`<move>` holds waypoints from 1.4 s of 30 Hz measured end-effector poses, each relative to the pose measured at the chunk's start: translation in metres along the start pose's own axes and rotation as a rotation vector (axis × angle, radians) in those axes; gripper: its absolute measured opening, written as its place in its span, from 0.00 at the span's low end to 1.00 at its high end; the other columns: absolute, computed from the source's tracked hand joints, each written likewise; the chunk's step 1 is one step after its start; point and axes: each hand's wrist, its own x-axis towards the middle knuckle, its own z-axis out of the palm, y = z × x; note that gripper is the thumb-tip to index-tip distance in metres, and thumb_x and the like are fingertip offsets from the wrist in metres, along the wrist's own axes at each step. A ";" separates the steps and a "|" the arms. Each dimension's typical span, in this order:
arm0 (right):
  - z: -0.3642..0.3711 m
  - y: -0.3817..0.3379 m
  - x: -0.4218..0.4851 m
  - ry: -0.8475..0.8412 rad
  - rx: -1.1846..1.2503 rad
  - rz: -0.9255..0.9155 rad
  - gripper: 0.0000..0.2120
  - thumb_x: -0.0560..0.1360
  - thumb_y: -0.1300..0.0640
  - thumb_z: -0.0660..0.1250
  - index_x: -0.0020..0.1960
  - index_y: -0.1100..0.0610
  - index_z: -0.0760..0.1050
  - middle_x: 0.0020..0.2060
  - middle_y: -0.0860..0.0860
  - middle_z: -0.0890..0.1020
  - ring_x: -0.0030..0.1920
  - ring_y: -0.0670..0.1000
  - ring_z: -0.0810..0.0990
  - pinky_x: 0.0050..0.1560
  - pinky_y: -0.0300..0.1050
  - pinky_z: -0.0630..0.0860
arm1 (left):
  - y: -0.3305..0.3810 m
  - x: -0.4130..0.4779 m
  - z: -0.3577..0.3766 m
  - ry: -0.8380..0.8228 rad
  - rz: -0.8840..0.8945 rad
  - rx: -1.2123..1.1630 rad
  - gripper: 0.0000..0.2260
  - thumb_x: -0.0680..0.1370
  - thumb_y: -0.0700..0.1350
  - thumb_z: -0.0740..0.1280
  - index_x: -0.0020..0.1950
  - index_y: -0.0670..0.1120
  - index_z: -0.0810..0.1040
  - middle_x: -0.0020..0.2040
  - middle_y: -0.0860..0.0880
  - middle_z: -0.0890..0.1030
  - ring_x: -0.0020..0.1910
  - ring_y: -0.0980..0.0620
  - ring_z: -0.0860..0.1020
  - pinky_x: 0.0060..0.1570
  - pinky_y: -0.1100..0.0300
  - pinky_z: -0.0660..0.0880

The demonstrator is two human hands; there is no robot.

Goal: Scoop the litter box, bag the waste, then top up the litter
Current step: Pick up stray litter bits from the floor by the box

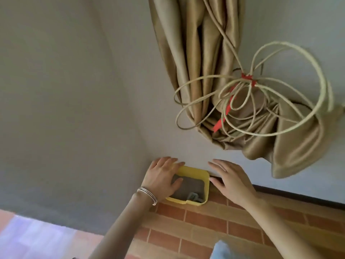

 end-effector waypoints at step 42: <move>0.351 0.173 -0.161 -0.145 0.052 0.561 0.27 0.74 0.43 0.64 0.69 0.53 0.66 0.66 0.50 0.73 0.64 0.52 0.72 0.64 0.52 0.70 | 0.062 0.064 0.446 -0.426 0.422 -0.147 0.23 0.74 0.59 0.57 0.67 0.54 0.71 0.64 0.53 0.75 0.64 0.50 0.72 0.63 0.50 0.69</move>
